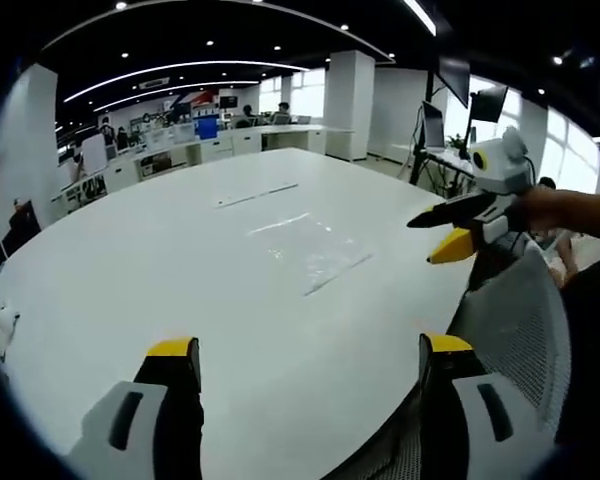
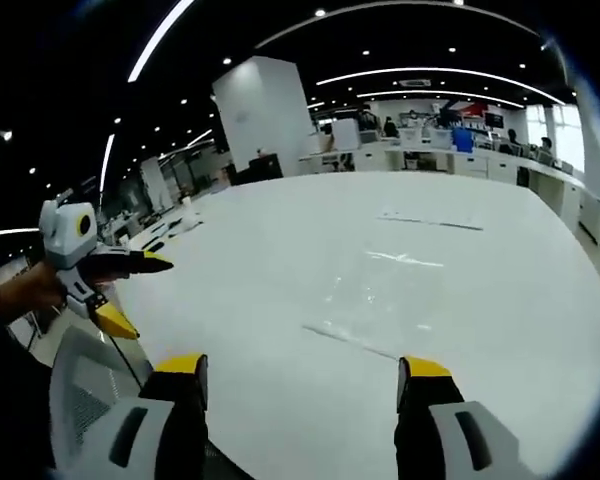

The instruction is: Open the resealable bag by pulling the two sides of the seal apart until the entire bag opening is separated and visibly accessible.

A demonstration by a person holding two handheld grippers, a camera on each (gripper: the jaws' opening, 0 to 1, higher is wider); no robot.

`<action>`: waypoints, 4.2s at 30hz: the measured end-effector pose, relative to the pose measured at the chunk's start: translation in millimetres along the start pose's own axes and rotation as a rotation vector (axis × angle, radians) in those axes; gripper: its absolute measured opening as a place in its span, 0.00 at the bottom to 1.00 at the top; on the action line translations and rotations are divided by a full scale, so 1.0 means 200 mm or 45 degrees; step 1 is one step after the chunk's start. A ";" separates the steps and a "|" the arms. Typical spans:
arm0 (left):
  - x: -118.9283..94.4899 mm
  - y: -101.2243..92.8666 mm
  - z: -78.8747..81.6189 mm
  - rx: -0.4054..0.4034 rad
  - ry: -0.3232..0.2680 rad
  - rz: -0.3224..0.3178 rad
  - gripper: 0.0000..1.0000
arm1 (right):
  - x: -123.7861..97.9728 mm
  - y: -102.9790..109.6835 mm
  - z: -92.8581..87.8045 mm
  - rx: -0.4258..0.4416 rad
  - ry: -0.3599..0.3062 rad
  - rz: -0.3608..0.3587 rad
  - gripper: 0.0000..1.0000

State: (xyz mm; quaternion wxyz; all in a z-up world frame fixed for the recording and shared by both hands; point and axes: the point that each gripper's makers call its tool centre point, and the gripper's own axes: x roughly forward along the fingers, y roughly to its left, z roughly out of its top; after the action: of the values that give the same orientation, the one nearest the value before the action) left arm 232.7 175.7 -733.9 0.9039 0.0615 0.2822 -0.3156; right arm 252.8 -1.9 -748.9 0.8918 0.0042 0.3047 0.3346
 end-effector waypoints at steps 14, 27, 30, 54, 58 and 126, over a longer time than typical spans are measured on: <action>0.02 0.03 -0.01 -0.022 0.008 -0.010 0.89 | 0.15 -0.03 0.03 -0.110 0.047 0.037 0.71; 0.04 0.04 -0.01 -0.002 0.021 -0.027 0.88 | 0.35 -0.03 0.06 -0.282 0.085 0.083 0.53; 0.05 0.04 -0.01 -0.007 0.023 -0.032 0.88 | 0.40 -0.02 0.05 -0.325 0.102 0.085 0.49; 0.07 0.05 -0.02 -0.006 0.043 -0.048 0.87 | 0.66 -0.10 -0.04 -0.832 0.256 -0.013 0.22; 0.08 0.04 -0.03 -0.017 0.047 -0.060 0.87 | 0.69 -0.14 -0.07 -0.860 0.293 -0.037 0.20; 0.11 -0.16 0.00 0.135 0.048 -0.133 0.75 | 0.42 0.14 -0.05 -1.030 0.209 0.120 0.00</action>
State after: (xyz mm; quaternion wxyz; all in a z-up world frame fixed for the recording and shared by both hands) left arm 227.4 137.7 -744.0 0.8762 0.1006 0.2849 -0.3755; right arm 280.3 67.7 -795.6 0.7780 -0.3594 0.2181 0.4669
